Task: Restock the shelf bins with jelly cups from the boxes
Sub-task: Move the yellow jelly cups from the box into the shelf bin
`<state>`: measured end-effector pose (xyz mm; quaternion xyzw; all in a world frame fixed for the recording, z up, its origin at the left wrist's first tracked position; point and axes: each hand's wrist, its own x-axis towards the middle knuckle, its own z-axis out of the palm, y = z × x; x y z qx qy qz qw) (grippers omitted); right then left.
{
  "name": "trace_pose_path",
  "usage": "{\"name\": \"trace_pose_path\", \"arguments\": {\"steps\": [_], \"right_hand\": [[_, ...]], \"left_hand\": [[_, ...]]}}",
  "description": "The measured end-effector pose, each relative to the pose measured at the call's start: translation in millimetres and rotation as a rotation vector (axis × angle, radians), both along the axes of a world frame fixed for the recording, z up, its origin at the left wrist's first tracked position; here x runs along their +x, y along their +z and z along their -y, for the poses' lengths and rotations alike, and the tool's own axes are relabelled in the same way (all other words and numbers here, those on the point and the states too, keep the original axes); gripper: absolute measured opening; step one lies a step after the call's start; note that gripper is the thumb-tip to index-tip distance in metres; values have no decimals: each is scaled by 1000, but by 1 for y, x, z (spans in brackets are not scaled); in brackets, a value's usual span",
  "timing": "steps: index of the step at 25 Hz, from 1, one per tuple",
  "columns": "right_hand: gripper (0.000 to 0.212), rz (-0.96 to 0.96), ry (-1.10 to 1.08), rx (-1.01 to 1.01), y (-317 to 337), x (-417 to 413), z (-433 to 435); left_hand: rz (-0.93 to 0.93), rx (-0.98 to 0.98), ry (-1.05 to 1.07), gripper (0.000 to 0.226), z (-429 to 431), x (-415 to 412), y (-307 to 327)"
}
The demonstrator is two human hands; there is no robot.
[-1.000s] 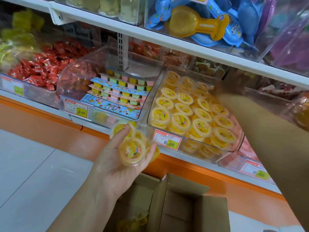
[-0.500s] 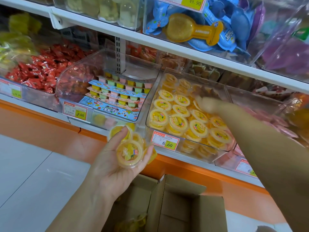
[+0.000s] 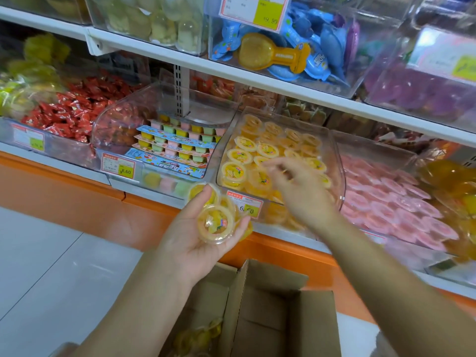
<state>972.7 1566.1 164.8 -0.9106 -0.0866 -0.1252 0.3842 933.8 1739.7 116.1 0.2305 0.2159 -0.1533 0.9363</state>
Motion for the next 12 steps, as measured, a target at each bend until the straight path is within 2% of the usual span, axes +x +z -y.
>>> {"name": "trace_pose_path", "arguments": {"steps": [2,5,9,12], "right_hand": [[25,-217,132,1,-20,-25,-20],[36,-318,168,-17,-22,-44,-36],[17,-497,103,424,-6,-49,-30],[9,-592,74,591,-8,-44,-27]], "left_hand": [[22,-20,-22,39,5,-6,8],[43,-4,-73,34,8,-13,16],[85,-65,-88,34,6,-15,24],[133,-65,-84,26,1,-13,24]]}}
